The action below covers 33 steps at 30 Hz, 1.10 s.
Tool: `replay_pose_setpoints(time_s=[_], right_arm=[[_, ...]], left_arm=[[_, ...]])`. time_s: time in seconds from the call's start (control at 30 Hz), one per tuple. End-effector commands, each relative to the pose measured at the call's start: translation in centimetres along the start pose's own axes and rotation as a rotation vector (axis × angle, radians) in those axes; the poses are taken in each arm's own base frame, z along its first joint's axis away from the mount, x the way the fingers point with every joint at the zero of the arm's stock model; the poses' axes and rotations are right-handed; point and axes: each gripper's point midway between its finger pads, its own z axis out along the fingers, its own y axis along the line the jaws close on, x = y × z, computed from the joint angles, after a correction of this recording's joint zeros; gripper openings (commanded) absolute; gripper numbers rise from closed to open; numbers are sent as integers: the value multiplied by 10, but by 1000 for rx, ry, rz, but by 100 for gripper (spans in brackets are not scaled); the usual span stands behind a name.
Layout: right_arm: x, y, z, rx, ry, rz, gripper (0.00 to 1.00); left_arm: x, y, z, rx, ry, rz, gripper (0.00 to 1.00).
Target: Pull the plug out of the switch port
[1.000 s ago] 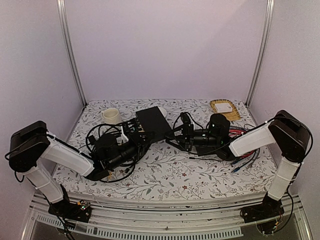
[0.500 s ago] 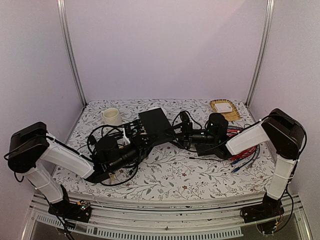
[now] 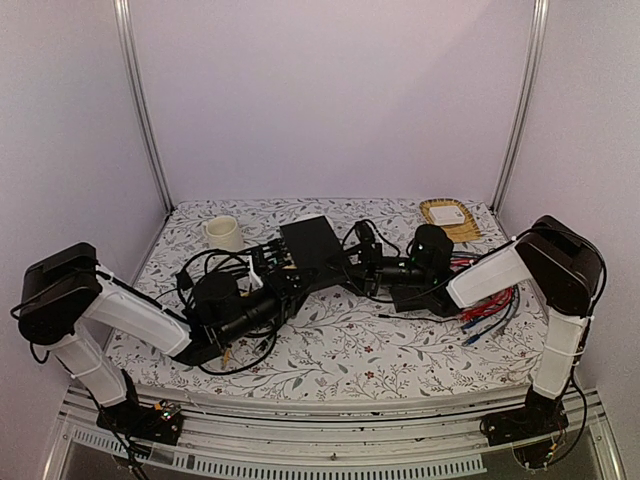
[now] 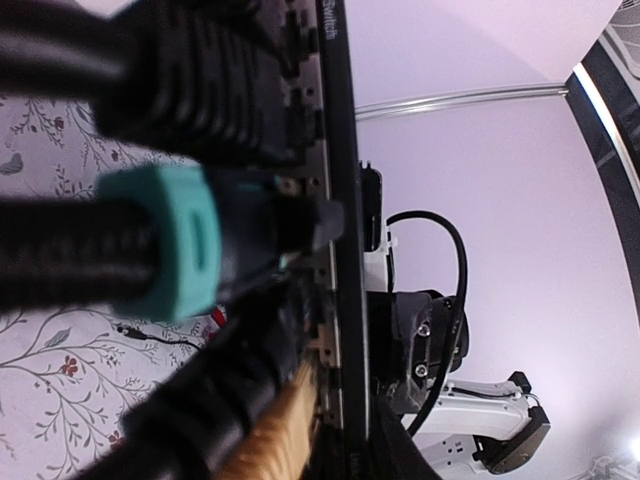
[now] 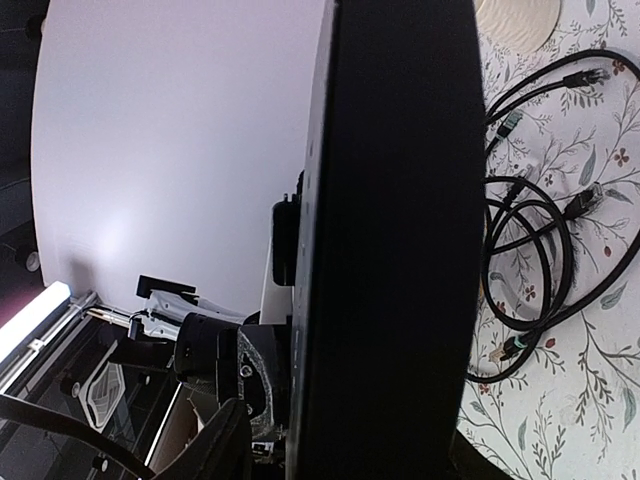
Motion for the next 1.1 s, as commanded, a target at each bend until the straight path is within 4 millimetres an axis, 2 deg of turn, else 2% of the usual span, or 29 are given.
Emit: replay_pose_setpoints(time_s=[0.0,0.2,0.47,0.57,0.73,0.83,0.93,0.97,1.07], right_arm=[[-5,4,3,-24,17,-17,54],[-8,2,2,-16,28,-15,53],[-7,-3,-2,-9,37,-9,46],[-8,-5,-5,-7,39,-5,40],[-5,-8,-7,-8,61,8,25],[-3,-10,-7,-12,74,18,20],[-3,-11,-8,-13,75,24,20],[-3,-10,-9,-14,76,24,16],[-7,-9,-11,-18,70,21,11]], left_arm=[[5,-50,12,172,17,7,5],[8,-49,18,170,32,4,5],[12,-45,22,160,49,1,5],[11,-44,23,163,50,0,5],[11,-41,25,163,59,-6,7],[10,-41,25,169,63,-12,10],[11,-40,26,177,67,-16,14],[12,-40,26,181,68,-17,16],[11,-40,24,191,67,-19,27]])
